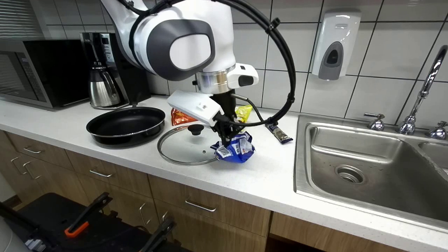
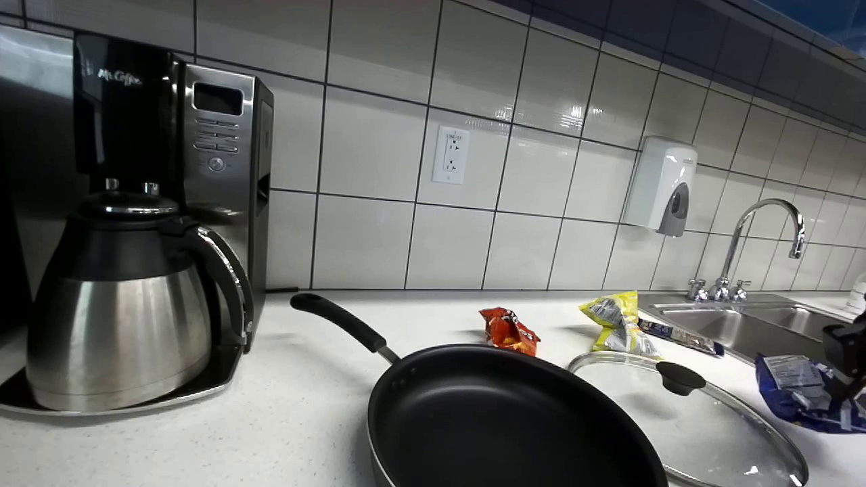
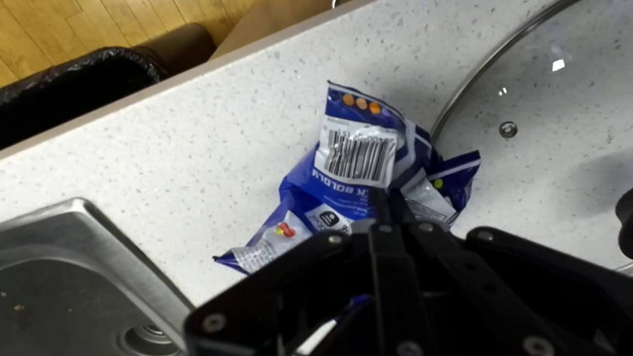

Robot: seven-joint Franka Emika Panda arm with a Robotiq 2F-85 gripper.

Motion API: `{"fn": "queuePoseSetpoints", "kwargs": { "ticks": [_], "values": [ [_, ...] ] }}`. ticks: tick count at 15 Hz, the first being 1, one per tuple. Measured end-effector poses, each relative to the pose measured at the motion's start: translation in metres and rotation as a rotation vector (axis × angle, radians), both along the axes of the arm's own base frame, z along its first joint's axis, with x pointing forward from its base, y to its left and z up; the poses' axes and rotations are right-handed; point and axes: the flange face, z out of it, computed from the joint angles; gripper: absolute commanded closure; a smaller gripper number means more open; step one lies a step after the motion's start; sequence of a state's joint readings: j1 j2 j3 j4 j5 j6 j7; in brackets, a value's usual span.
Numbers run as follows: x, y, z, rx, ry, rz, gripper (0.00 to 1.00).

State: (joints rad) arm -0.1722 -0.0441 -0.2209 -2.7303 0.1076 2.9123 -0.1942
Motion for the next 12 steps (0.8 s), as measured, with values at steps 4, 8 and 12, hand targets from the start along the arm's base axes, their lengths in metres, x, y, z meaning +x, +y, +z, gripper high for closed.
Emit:
{"fn": "queuePoseSetpoints", "kwargs": {
  "ticks": [4, 8, 12],
  "values": [
    [0.011, 0.017, 0.027, -0.043, -0.049, 0.043, 1.0],
    [0.023, 0.048, 0.052, -0.083, -0.092, 0.093, 1.0],
    [0.04, 0.09, 0.073, -0.104, -0.111, 0.156, 1.0]
  ]
}}
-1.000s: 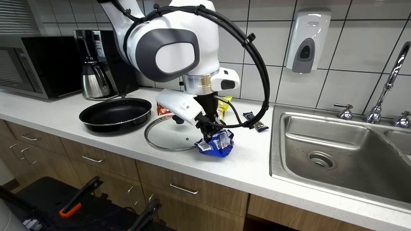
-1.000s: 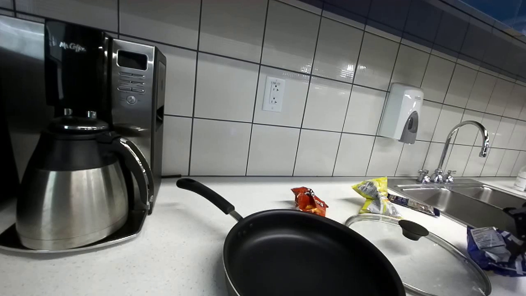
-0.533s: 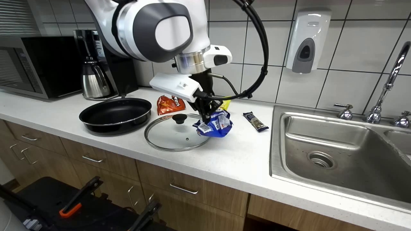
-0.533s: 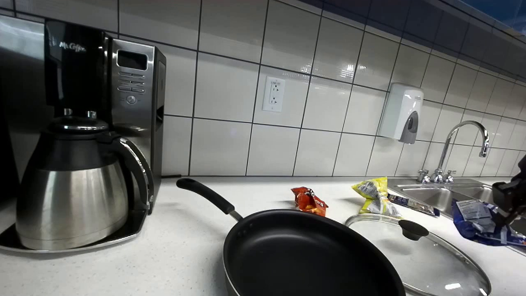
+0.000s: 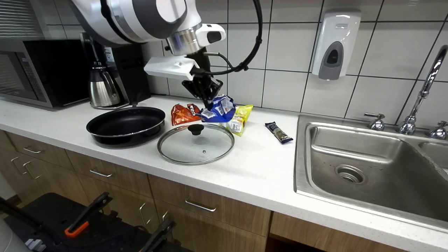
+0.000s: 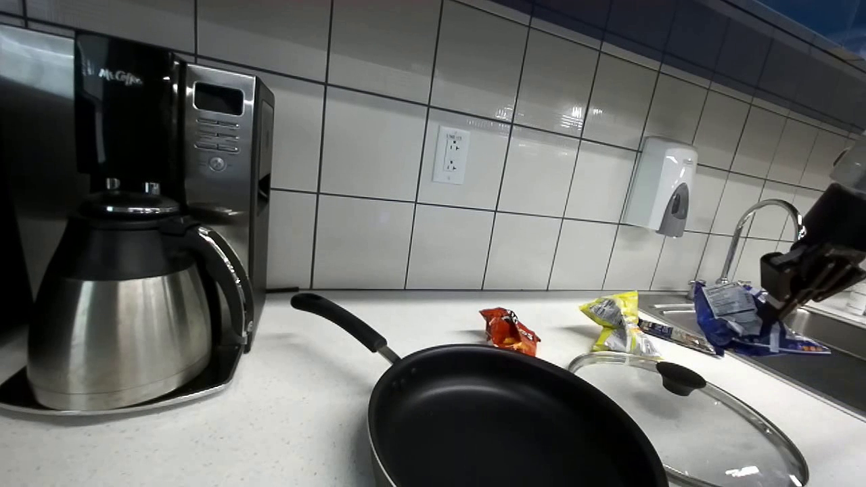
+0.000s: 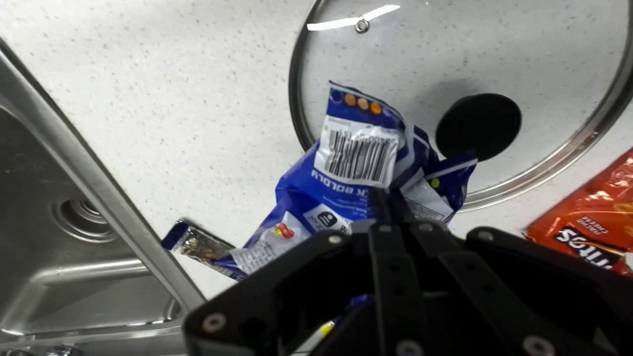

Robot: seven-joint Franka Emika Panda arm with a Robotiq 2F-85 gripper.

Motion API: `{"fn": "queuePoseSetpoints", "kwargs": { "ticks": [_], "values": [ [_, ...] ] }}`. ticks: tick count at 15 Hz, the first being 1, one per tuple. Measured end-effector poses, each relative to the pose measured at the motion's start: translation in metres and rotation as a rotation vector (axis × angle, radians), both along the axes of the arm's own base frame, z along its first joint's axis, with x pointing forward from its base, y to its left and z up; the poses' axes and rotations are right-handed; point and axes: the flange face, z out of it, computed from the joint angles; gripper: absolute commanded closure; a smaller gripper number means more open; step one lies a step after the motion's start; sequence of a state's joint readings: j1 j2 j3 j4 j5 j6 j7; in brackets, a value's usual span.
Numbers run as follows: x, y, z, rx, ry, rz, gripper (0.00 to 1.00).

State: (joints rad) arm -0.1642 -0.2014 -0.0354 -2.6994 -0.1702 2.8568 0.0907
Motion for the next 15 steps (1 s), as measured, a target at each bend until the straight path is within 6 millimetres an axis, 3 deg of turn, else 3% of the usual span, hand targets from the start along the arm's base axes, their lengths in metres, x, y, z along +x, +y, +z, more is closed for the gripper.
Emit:
{"fn": "queuePoseSetpoints", "kwargs": {
  "ticks": [8, 15],
  "values": [
    [0.028, 0.102, 0.02, -0.017, 0.021, 0.191, 1.0],
    [0.046, 0.187, 0.01, 0.013, 0.056, 0.339, 1.0]
  ]
}}
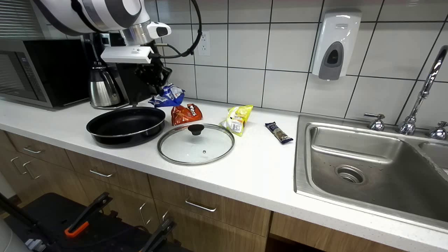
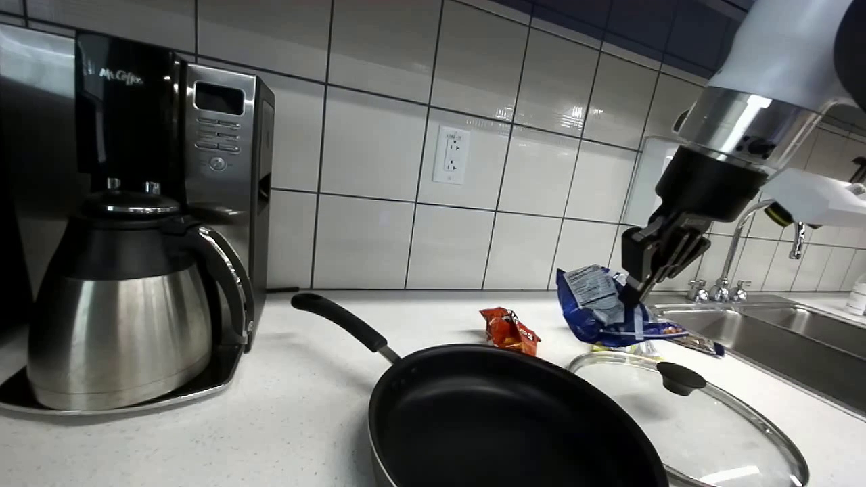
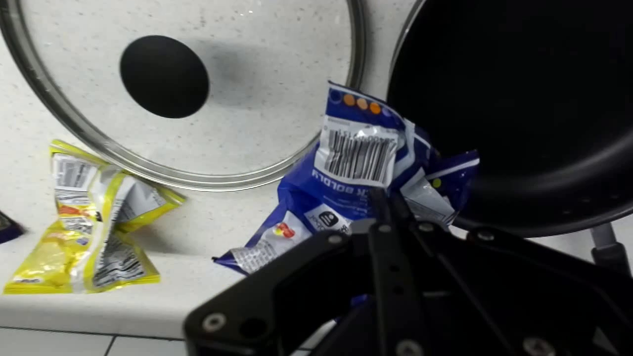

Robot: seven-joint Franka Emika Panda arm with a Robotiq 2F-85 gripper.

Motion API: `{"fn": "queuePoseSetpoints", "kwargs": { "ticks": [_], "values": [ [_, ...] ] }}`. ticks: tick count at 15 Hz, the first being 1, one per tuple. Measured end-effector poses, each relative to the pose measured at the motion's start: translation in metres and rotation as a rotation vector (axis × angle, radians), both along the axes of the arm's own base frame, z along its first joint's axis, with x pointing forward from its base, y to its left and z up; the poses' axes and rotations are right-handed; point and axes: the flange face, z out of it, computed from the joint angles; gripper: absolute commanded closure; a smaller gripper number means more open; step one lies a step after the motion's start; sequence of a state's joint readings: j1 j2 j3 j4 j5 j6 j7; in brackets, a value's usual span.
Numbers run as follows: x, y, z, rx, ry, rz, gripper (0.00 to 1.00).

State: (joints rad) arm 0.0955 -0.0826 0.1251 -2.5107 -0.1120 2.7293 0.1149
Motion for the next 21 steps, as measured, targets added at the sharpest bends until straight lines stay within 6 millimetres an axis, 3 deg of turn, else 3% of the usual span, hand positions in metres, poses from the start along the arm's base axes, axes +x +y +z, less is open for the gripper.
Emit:
{"fn": "queuePoseSetpoints", "kwargs": {
  "ticks": [4, 10, 21],
  "values": [
    [0.011, 0.041, -0.013, 0.022, 0.031, 0.082, 1.0],
    [0.031, 0.086, -0.03, 0.045, 0.076, 0.217, 1.0],
    [0.059, 0.143, -0.077, 0.073, 0.179, 0.436, 1.0]
  ]
}}
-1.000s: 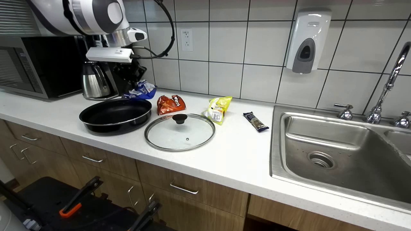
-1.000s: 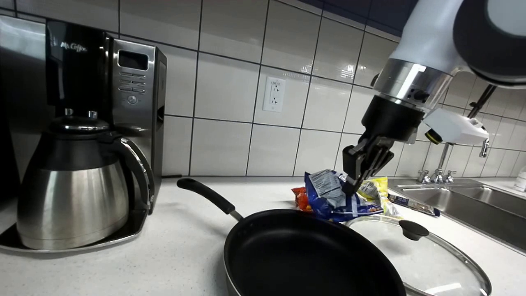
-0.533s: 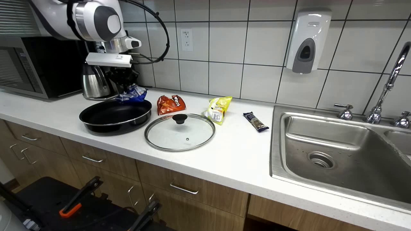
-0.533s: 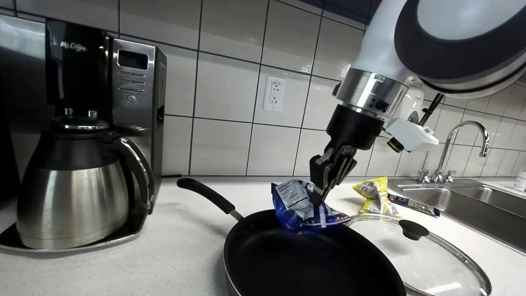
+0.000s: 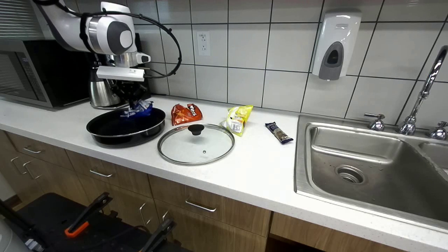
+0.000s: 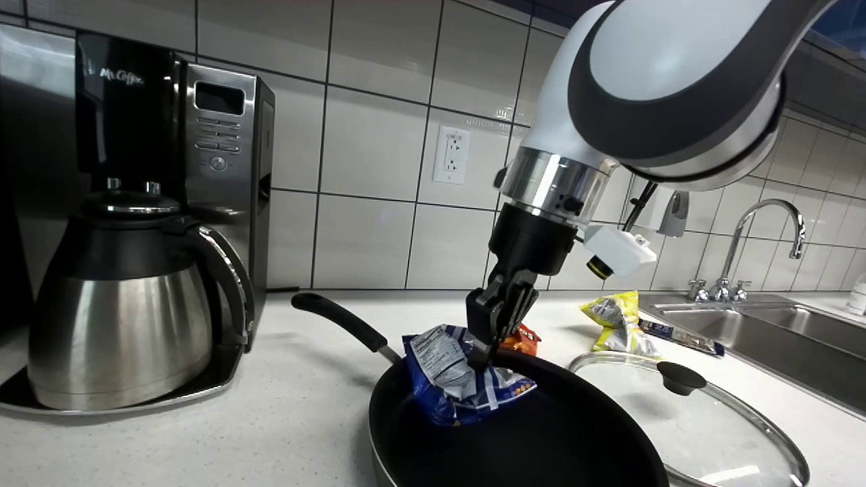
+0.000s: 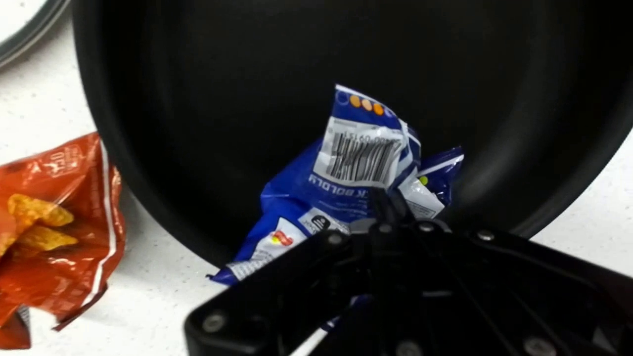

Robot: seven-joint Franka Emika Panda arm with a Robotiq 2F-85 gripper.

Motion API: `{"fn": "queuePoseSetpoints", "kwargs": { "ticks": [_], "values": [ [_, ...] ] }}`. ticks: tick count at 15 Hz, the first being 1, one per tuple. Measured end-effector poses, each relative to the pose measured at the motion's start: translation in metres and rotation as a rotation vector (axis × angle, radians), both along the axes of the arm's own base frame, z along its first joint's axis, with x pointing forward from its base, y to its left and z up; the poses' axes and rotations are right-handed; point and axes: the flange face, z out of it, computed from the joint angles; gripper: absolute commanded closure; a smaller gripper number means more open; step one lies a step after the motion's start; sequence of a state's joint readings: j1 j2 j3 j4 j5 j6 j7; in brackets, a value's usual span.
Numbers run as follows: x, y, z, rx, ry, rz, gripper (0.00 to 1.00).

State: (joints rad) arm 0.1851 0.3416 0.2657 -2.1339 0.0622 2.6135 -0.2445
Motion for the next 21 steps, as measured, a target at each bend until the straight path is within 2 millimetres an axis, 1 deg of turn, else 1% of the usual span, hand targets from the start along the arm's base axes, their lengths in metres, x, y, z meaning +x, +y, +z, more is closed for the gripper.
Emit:
{"fn": "queuePoseSetpoints", "kwargs": {
  "ticks": [4, 8, 13, 19, 20, 21],
  "values": [
    [0.003, 0.012, -0.018, 0.009, 0.059, 0.047, 1.0],
    [0.002, 0.018, -0.03, 0.018, 0.107, 0.071, 1.0],
    [0.003, 0.011, -0.039, 0.027, 0.144, 0.061, 1.0],
    [0.005, 0.002, -0.041, 0.025, 0.159, 0.062, 1.0],
    [0.005, 0.001, -0.041, 0.025, 0.159, 0.061, 0.74],
    [0.006, 0.0, -0.041, 0.025, 0.159, 0.061, 0.72]
  ]
}}
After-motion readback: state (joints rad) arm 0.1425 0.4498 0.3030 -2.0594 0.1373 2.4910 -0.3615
